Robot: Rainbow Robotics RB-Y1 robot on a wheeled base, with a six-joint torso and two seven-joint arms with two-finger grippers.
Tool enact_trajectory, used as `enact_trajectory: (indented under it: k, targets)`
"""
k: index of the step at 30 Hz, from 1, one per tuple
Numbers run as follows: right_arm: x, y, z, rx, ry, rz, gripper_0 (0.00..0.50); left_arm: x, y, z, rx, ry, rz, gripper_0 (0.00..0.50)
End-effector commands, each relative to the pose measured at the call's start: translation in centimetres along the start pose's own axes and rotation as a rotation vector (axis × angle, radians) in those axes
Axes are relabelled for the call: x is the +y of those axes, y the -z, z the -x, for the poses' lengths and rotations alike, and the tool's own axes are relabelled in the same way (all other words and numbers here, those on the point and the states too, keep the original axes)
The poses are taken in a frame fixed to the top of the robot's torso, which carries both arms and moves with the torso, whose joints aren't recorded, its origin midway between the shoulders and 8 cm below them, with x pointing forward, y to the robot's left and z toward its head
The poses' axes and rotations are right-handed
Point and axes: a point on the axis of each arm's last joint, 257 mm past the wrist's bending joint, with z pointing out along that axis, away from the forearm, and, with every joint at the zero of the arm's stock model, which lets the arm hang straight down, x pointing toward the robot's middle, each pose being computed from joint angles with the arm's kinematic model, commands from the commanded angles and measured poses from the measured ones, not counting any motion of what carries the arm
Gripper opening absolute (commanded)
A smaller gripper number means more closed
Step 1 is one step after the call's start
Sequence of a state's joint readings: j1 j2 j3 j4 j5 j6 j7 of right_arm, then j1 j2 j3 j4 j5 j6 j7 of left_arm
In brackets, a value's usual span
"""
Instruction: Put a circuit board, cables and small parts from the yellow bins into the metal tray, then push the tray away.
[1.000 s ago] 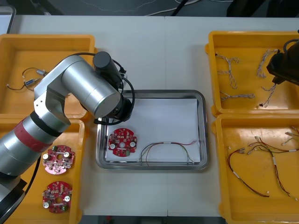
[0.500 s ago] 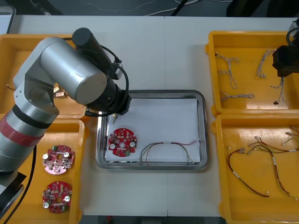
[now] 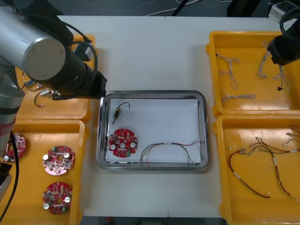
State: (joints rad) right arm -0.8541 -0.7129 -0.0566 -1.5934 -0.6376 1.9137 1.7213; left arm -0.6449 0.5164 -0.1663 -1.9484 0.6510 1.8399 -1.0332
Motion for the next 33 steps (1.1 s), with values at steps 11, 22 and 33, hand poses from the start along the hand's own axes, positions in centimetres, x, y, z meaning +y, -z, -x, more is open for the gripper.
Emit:
enact_trajectory:
  k: [11,22,33]
  targets:
    - [10.0,2.0,1.3,-0.119,0.573,0.060,0.000,10.2,3.3,2.9,-0.070,-0.032,0.083,0.500]
    - [16.1,0.9,-0.6,-0.085,0.817,0.103,0.000,16.2,2.3,4.3,-0.103,-0.020,0.151,0.500]
    - [22.8,-1.7,-2.1,-0.089,0.960,0.164,0.000,21.3,2.5,4.9,-0.105,-0.042,0.194,0.500]
